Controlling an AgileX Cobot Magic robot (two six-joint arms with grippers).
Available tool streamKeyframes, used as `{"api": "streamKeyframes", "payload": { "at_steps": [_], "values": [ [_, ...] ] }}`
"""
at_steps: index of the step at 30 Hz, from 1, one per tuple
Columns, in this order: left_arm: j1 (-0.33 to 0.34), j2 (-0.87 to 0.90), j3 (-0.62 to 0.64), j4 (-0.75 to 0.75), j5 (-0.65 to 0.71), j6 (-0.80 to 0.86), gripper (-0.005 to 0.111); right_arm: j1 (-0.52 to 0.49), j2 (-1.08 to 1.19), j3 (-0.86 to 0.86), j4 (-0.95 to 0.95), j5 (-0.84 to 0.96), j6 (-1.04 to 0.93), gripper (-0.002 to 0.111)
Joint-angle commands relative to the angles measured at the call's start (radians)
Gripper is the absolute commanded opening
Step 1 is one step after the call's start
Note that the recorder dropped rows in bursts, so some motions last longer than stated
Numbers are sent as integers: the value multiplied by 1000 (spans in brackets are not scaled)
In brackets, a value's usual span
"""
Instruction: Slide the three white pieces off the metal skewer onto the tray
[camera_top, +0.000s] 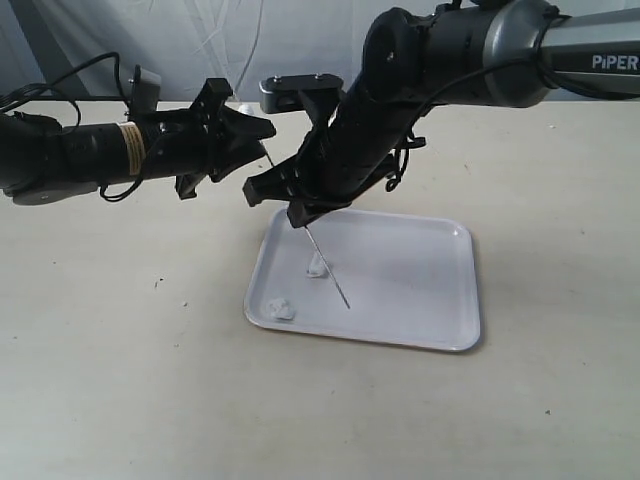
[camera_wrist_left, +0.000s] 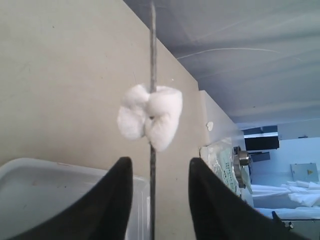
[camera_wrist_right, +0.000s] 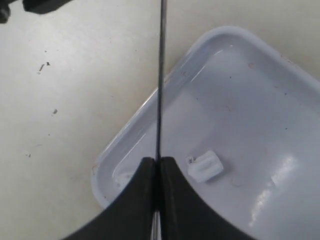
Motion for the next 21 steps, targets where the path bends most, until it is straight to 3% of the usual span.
{"api": "streamKeyframes", "payload": {
  "at_steps": [1,12,21],
  "values": [
    [0,-4,4,-92,6,44,37,-2,-7,-5,-40,15,27,-1],
    [0,-4,4,-92,141,71,37,-2,-14,-5,-30,51,27,-1],
    [0,-4,4,-126,150,94,37,-2,-20,-5,-28,53,27,-1]
  ]
}}
